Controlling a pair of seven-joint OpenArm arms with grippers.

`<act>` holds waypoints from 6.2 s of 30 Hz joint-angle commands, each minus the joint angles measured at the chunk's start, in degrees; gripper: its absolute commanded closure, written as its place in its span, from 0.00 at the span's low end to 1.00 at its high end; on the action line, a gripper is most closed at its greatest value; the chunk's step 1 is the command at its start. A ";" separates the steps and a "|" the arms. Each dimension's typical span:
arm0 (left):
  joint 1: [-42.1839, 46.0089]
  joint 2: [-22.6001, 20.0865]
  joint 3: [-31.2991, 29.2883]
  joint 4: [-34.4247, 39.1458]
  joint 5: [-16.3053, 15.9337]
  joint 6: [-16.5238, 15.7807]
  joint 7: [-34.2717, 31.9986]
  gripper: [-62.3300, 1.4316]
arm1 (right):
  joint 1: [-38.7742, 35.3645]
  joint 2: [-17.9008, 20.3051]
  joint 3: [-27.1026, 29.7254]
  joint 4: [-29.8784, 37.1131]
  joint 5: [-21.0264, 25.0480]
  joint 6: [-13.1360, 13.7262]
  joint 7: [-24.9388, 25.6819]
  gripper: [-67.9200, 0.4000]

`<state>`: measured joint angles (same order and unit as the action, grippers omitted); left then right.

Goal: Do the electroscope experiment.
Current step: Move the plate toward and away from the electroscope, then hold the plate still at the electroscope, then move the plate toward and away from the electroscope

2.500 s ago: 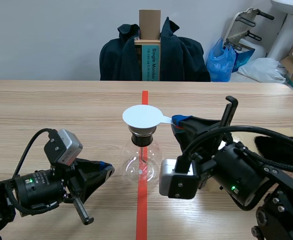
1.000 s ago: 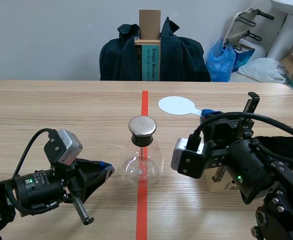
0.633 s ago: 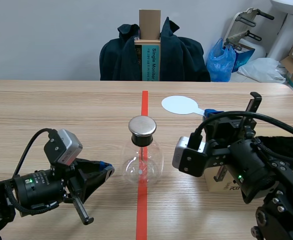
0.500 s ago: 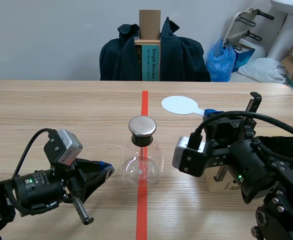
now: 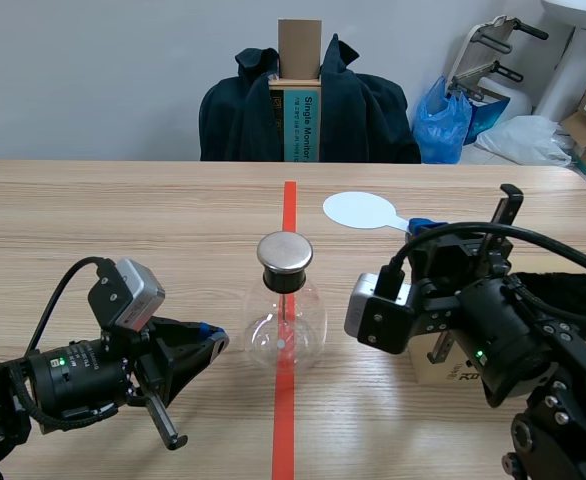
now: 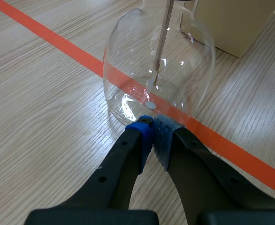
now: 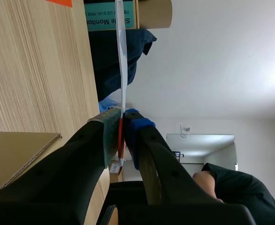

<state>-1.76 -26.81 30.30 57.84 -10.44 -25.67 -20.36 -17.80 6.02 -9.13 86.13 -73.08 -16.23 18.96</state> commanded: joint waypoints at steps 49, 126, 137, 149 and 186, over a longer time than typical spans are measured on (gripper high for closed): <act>-0.15 0.44 -0.59 1.03 -0.42 -0.11 -0.81 0.95 | 0.79 0.00 0.04 1.14 0.22 -0.63 17.84 0.98; -0.17 0.42 -0.66 1.03 -0.42 -0.11 -0.81 0.95 | 0.85 0.00 0.04 1.14 0.22 -0.87 17.27 0.98; -0.17 0.42 -0.66 1.03 -0.42 -0.11 -0.83 0.95 | 1.77 0.00 0.04 1.14 0.20 -0.85 20.04 0.98; -0.17 0.42 -0.66 1.03 -0.42 -0.11 -0.83 0.95 | 1.75 0.00 0.04 1.14 0.20 -0.85 17.29 0.98; -0.17 0.42 -0.74 1.03 -0.42 -0.11 -1.07 0.95 | 1.57 0.02 0.04 1.14 0.20 -0.81 11.61 0.98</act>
<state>-1.74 -26.81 30.24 57.84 -10.44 -25.67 -20.38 -16.88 6.04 -9.13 86.13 -73.10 -16.25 30.09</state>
